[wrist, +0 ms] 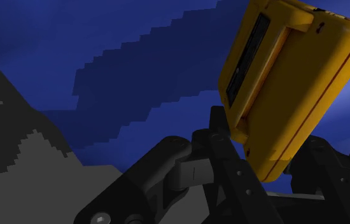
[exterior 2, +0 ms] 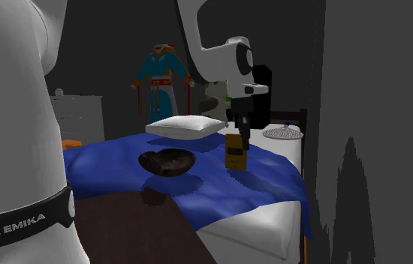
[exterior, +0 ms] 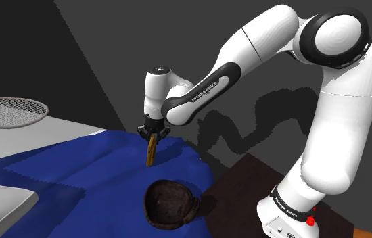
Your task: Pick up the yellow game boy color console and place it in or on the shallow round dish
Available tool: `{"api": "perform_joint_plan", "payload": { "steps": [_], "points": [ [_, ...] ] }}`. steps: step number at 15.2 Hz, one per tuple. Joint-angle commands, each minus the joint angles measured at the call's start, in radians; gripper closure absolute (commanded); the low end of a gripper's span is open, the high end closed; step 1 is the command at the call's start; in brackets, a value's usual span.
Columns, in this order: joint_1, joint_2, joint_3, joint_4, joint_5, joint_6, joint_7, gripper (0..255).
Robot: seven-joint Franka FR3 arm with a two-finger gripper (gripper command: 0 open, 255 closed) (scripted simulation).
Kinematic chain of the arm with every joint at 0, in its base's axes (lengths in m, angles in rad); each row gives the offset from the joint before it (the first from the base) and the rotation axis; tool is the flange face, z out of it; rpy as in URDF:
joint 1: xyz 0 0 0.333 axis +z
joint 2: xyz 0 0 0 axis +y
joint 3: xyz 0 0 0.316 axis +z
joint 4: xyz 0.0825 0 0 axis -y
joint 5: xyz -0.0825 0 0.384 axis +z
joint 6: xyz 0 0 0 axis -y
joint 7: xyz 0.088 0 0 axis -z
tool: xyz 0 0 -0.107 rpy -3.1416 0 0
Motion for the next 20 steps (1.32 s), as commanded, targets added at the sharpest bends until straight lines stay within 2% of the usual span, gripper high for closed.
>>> {"api": "perform_joint_plan", "payload": {
  "steps": [1,3,20],
  "points": [
    [0.000,0.000,0.000,-0.001,0.000,0.000,0.000,255],
    [0.000,0.001,0.000,0.000,0.000,0.000,0.000,255],
    [-0.038,-0.165,0.055,0.042,0.143,-0.182,-0.112,255]
  ]
}}
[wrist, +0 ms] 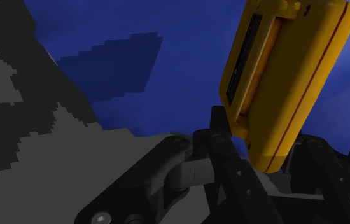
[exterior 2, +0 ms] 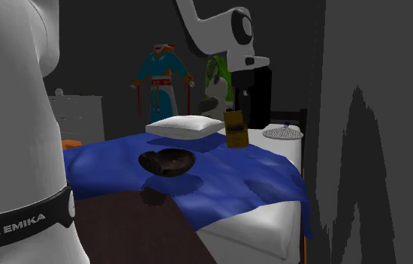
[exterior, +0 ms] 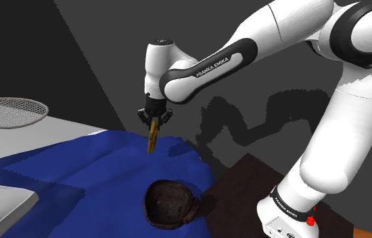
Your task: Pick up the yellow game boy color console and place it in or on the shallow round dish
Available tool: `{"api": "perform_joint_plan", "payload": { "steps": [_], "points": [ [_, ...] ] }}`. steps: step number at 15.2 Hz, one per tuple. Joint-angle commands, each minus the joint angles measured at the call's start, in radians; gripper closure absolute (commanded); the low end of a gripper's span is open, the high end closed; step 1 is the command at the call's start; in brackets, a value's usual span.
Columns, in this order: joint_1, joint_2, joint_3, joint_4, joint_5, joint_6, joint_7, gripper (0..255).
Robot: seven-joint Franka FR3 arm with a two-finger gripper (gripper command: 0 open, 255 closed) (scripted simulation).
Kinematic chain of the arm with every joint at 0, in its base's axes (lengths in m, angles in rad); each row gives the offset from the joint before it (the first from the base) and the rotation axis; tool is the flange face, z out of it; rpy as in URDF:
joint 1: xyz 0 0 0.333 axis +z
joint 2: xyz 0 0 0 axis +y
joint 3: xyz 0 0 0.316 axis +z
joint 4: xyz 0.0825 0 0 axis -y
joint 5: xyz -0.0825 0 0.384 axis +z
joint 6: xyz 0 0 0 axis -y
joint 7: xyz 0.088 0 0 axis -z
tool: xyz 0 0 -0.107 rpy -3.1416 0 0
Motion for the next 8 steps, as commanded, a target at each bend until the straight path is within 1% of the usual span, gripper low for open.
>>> {"api": "perform_joint_plan", "payload": {
  "steps": [1,8],
  "points": [
    [-0.005,-0.022,0.003,0.004,0.017,-0.022,-0.016,255],
    [-0.012,-0.075,0.011,0.043,0.060,-0.104,-0.052,255]
  ]
}}
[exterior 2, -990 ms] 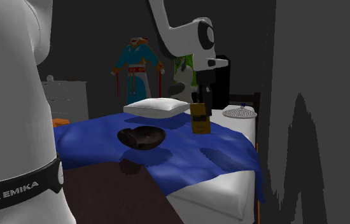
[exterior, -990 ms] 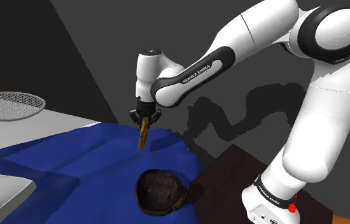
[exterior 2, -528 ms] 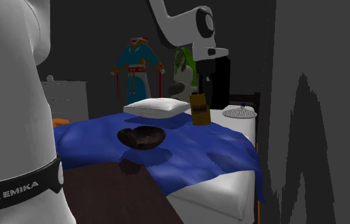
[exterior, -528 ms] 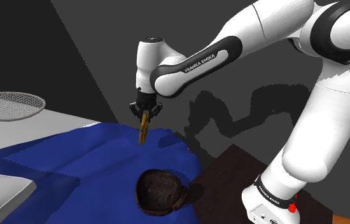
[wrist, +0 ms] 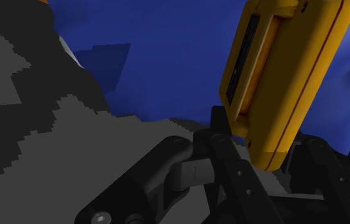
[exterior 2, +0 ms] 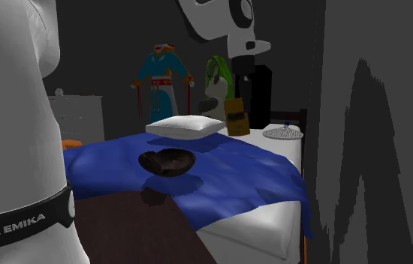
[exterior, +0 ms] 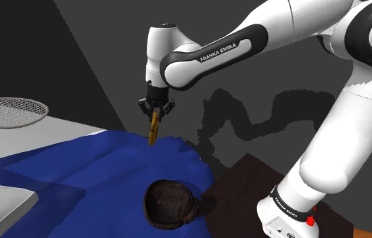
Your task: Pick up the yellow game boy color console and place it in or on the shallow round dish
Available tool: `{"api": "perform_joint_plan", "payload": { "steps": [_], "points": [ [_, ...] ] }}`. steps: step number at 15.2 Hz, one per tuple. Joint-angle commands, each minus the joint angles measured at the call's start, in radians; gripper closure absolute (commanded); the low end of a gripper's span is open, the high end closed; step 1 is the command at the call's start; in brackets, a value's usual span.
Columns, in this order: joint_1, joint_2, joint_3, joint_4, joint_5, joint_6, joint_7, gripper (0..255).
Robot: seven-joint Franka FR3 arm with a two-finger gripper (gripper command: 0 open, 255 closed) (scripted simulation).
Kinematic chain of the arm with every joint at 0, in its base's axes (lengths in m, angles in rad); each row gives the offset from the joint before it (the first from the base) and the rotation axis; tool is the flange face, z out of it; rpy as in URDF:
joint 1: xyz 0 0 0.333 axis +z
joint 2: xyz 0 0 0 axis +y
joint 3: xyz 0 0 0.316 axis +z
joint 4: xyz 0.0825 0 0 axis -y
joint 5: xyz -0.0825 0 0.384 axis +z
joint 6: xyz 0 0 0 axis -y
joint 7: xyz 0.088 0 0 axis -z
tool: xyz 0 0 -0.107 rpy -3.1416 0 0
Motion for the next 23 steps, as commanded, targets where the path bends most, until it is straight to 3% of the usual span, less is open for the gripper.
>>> {"api": "perform_joint_plan", "payload": {
  "steps": [1,8,15,23],
  "points": [
    [-0.001,-0.012,0.001,0.014,0.010,-0.023,-0.008,255],
    [-0.004,-0.049,0.004,0.058,0.038,-0.099,-0.033,255],
    [0.051,-0.265,0.051,-0.130,0.157,-0.105,0.007,255],
    [0.160,-0.488,0.101,-0.273,0.293,-0.166,0.075,255]
  ]
}}
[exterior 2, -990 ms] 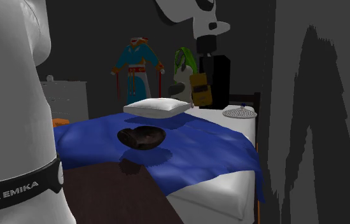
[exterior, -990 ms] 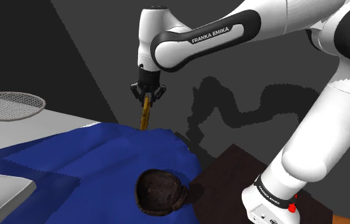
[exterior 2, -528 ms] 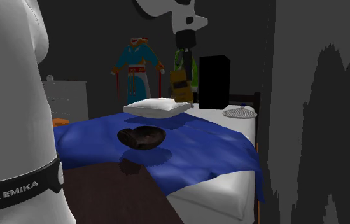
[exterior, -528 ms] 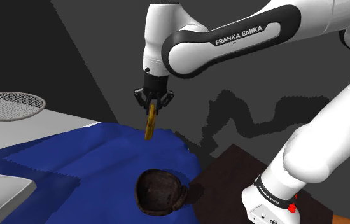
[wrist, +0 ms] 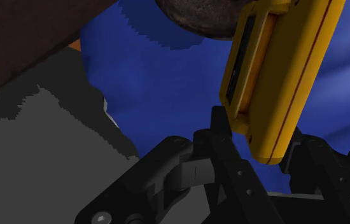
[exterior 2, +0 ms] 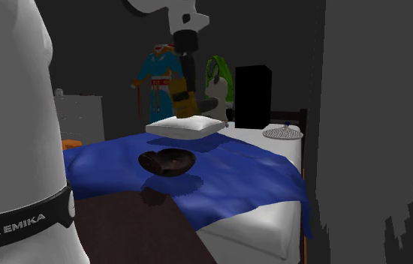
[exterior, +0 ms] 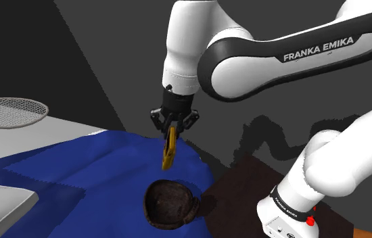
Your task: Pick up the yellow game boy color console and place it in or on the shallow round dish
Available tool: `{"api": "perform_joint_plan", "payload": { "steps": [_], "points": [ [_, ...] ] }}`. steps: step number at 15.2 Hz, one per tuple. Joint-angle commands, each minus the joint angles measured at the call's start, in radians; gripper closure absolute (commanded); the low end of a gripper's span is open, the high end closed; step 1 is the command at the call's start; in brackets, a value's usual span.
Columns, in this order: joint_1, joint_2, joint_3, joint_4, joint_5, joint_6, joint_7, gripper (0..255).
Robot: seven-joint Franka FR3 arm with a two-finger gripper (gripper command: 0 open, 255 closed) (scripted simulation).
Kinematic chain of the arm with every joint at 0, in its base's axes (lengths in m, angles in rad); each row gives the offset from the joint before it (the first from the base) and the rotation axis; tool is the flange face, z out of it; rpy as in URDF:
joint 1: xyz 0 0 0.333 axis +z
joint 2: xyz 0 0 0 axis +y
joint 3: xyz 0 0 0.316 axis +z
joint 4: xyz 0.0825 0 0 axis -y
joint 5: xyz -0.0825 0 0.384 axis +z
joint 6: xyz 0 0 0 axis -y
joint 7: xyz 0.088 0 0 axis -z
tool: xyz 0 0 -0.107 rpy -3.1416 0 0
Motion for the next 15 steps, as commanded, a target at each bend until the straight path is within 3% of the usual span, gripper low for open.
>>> {"api": "perform_joint_plan", "payload": {
  "steps": [1,3,15],
  "points": [
    [0.032,-0.063,0.007,-0.037,0.038,-0.021,0.014,255],
    [0.065,-0.111,0.022,-0.058,0.070,-0.045,0.039,255],
    [0.053,-0.036,0.070,-0.166,0.056,0.133,0.073,255]
  ]
}}
